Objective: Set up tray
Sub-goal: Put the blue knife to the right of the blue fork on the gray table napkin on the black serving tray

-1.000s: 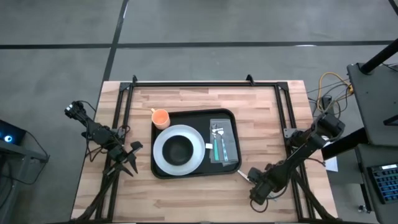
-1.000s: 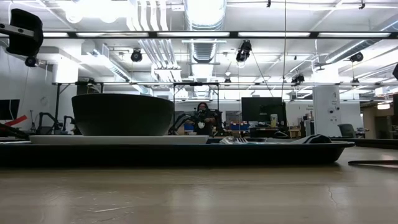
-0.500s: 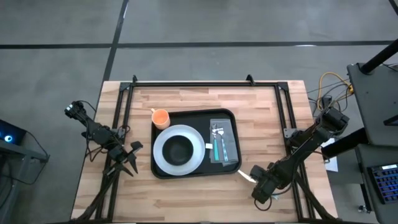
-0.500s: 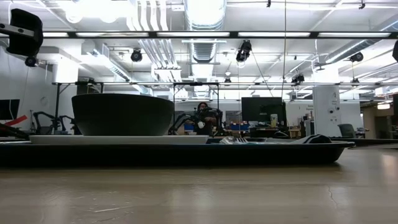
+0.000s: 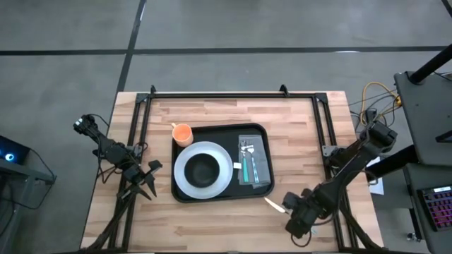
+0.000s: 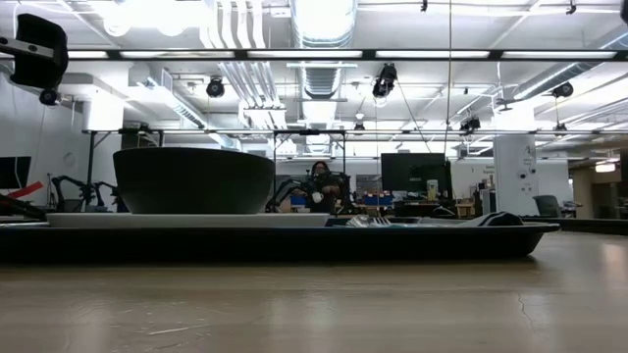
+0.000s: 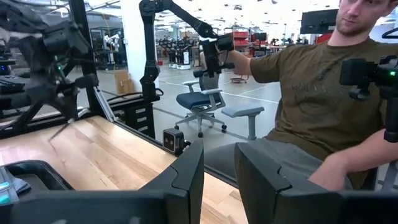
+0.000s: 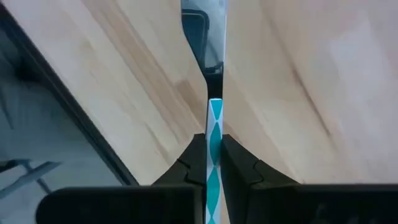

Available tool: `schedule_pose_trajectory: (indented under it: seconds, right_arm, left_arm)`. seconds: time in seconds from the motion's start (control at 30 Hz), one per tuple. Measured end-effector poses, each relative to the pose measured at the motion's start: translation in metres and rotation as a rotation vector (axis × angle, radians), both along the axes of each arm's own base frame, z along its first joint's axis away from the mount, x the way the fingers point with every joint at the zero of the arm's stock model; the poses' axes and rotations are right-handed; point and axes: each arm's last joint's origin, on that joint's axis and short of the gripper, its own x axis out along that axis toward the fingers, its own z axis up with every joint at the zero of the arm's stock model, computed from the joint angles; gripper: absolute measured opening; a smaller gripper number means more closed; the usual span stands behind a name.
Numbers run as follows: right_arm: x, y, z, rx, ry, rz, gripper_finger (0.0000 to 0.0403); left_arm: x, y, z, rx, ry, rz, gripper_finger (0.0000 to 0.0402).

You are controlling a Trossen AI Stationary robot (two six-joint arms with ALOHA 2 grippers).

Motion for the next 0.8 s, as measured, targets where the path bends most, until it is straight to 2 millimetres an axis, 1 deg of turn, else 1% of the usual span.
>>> schedule_pose_trajectory:
  seconds: [0.07,0.17,0.27,0.4,0.53,0.67,0.8]
  right_arm:
    - [0.001,0.0,0.01,-0.045,-0.011,-0.02,0.0012]
    - [0.001,-0.005,0.021,-0.133,0.012,-0.096,0.0011]
    - [0.001,-0.013,0.027,-0.181,0.064,-0.194,0.0011]
    - [0.005,-0.023,0.03,-0.192,0.145,-0.283,0.0011]
    - [0.012,-0.034,0.03,-0.193,0.167,-0.347,0.0011]
    - [0.02,-0.045,0.028,-0.175,0.2,-0.39,0.0011]
    - [0.025,-0.058,0.023,-0.186,0.222,-0.393,0.0011]
  left_arm:
    - [0.0,0.0,0.0,0.0,0.0,0.0,0.0071]
    - [0.0,0.0,0.0,0.0,0.0,0.0,0.0071]
    - [0.0,0.0,0.0,0.0,0.0,0.0,0.0071]
    - [0.0,0.0,0.0,0.0,0.0,0.0,0.0071]
    - [0.0,0.0,0.0,0.0,0.0,0.0,0.0071]
    - [0.0,0.0,0.0,0.0,0.0,0.0,0.0071]
    - [0.0,0.0,0.0,0.0,0.0,0.0,0.0071]
